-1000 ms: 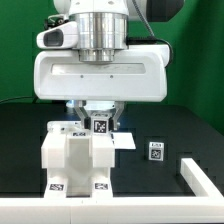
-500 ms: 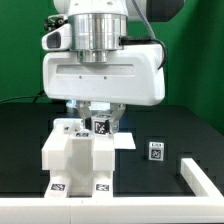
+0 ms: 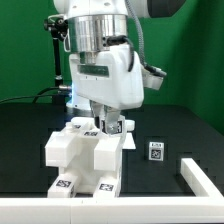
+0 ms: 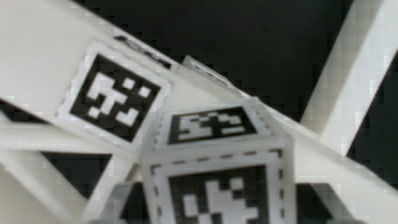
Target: Assemble chair
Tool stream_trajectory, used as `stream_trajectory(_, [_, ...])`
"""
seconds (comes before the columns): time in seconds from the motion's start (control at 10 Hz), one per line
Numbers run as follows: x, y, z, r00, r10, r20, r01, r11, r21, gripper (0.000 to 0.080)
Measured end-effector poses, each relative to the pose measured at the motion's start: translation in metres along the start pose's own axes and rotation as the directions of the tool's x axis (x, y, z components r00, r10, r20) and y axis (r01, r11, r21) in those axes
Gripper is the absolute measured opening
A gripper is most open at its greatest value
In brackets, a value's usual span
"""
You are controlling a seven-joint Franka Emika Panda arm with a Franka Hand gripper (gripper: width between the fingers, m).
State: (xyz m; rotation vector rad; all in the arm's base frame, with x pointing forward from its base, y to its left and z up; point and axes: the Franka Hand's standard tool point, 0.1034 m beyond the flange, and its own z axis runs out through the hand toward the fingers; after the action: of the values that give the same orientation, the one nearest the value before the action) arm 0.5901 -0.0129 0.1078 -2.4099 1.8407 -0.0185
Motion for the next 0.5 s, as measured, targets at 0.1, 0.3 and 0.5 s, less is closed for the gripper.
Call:
stream_trajectory(0.1, [0.0002, 0.0006, 0.0, 0.999, 0.047, 0.003, -0.047, 0.999, -0.005, 0.0282])
stream_trajectory(0.3, [0.0063, 0.0026, -0.0005, 0.993, 0.119, 0.014, -0.119, 0.993, -0.02, 0.0282])
stream_trajectory(0.5, [0.008, 0.0027, -0.0019, 0.978, 0.207, 0.023, -0.206, 0.978, -0.031, 0.0282])
